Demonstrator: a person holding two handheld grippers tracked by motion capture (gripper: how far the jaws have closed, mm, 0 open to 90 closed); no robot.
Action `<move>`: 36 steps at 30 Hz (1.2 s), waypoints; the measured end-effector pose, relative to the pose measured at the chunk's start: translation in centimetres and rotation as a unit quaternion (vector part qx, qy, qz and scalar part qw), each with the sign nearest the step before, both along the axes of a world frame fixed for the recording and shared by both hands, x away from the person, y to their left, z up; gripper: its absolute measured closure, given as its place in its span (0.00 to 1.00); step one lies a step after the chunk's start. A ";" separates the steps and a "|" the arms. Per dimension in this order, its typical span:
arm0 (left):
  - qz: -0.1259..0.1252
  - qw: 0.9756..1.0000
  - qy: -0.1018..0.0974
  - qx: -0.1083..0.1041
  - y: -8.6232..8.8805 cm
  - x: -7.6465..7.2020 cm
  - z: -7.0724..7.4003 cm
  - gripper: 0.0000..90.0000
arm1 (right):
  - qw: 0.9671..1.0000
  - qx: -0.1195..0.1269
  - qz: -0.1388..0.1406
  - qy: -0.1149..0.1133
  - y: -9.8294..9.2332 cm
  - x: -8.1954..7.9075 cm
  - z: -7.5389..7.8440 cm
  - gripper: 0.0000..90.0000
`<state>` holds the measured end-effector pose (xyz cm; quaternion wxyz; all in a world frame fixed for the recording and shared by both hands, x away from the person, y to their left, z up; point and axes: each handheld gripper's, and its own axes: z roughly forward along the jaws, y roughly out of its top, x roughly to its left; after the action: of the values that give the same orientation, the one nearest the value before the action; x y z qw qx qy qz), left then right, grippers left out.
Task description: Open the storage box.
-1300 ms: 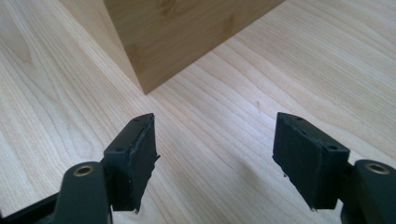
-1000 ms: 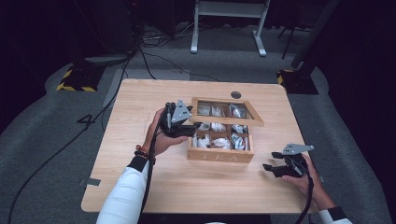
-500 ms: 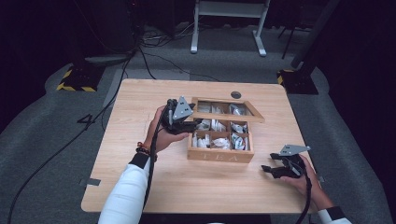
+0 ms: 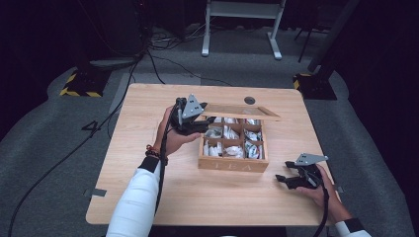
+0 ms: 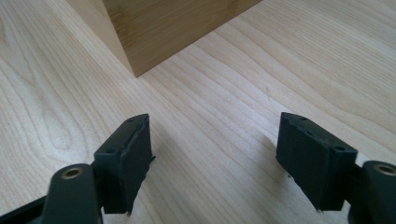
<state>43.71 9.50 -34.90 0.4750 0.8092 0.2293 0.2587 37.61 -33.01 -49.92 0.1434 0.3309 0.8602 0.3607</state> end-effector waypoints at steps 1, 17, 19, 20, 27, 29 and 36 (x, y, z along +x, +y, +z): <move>0.000 1.000 0.000 0.000 0.0 0.0 0.0 0.52 | 1.000 0.002 0.000 -0.002 0.0 0.0 -0.1 0.28; 0.013 1.000 0.004 -0.012 -0.1 1.7 1.1 0.56 | 1.000 0.015 0.001 -0.013 -0.1 0.1 -0.5 0.24; 0.013 1.000 0.004 -0.011 -0.1 1.9 1.3 0.57 | 1.000 0.015 0.001 -0.012 -0.1 0.1 -0.5 0.23; 0.013 1.000 0.005 -0.012 -0.1 2.0 1.4 0.57 | 1.000 0.015 0.002 -0.012 -0.1 0.1 -0.5 0.23; 0.019 0.999 0.009 -0.025 -0.2 3.1 2.0 0.58 | 1.000 0.015 0.003 -0.012 -0.1 0.1 -0.5 0.23; 0.018 0.999 0.012 -0.028 -0.1 3.3 2.1 0.58 | 1.000 0.015 0.003 -0.013 -0.1 0.1 -0.5 0.23; 0.022 0.999 0.014 -0.030 -0.2 3.9 2.6 0.58 | 1.000 0.014 0.005 -0.011 0.0 0.2 -0.5 0.21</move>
<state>47.65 9.30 -32.30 0.4902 0.7927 0.2616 0.2508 37.81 -33.03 -50.40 0.1464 0.3241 0.8550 0.3776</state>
